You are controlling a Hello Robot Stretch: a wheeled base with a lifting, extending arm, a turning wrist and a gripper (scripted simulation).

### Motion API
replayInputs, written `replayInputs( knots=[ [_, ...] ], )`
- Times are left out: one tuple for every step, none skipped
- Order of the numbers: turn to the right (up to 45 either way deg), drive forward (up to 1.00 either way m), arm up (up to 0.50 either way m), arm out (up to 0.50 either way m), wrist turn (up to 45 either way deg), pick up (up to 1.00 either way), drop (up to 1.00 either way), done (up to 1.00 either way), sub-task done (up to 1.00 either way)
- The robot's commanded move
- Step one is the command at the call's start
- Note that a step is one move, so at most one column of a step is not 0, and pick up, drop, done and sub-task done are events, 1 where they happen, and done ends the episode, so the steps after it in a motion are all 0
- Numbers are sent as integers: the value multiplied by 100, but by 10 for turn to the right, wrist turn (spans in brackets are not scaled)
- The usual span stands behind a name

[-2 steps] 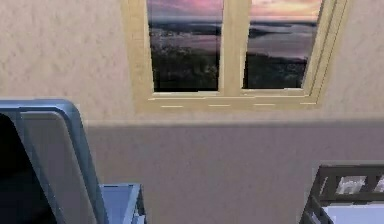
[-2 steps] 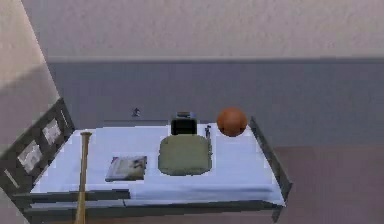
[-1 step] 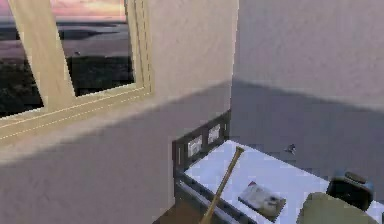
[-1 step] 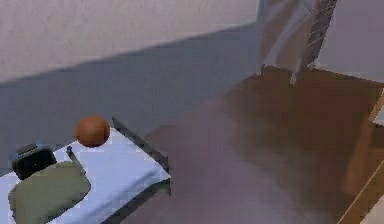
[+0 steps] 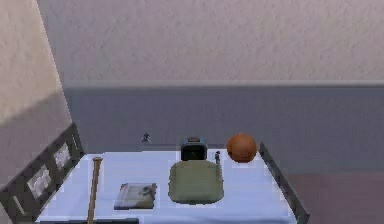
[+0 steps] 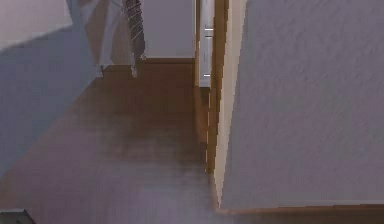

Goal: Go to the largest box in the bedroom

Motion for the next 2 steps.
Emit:
replayInputs(
  knots=[
    [90,0,0,0,0,0,0,0,0],
    [0,15,0,0,0,0,0,0,0]
  ],
)
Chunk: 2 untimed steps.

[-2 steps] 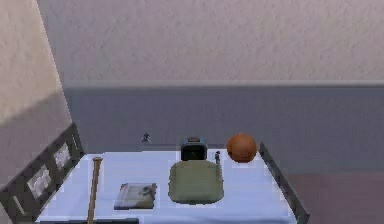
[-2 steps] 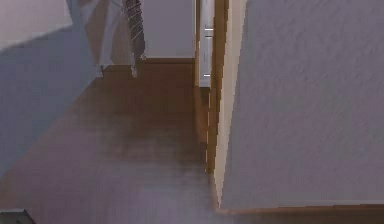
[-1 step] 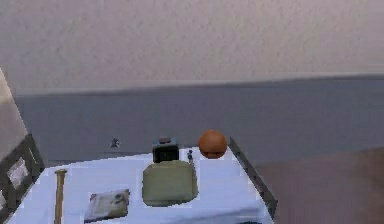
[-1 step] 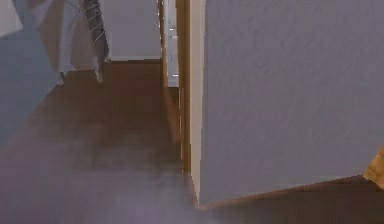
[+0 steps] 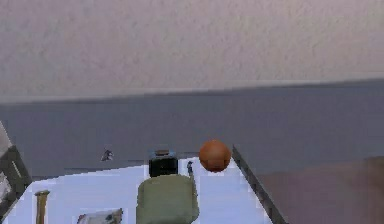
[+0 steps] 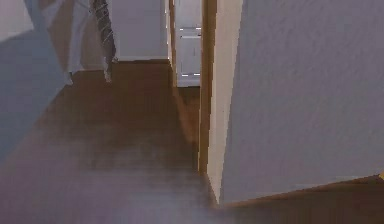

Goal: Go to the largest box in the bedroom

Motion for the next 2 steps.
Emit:
replayInputs(
  knots=[
    [450,0,0,0,0,0,0,0,0],
    [150,0,0,0,0,0,0,0,0]
  ],
)
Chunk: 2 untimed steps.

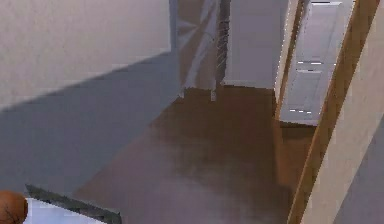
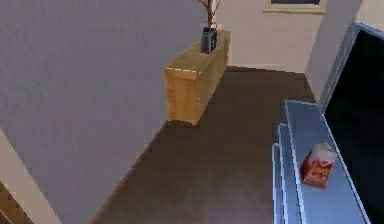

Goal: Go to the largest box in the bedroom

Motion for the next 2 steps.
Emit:
replayInputs(
  knots=[
    [0,100,0,0,0,0,0,0,0],
    [210,0,0,0,0,0,0,0,0]
  ],
)
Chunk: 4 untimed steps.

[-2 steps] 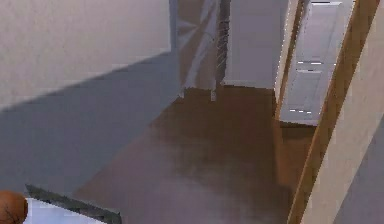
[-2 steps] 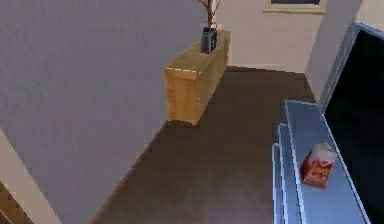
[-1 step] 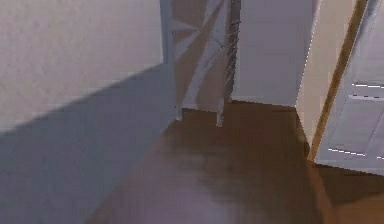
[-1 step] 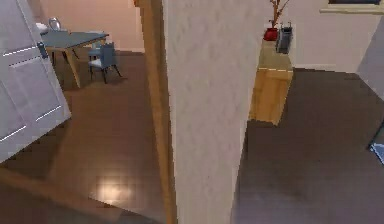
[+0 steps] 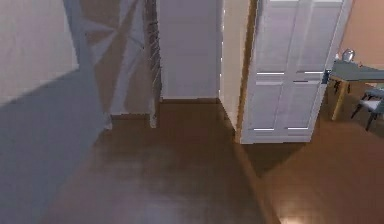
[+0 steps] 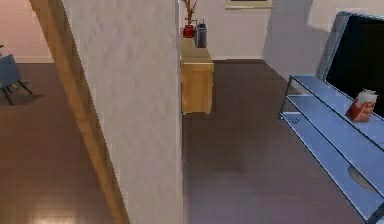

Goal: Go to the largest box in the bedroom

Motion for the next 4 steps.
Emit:
replayInputs(
  knots=[
    [0,5,0,0,0,0,0,0,0],
    [0,100,0,0,0,0,0,0,0],
    [0,100,0,0,0,0,0,0,0],
    [-390,0,0,0,0,0,0,0,0]
  ],
)
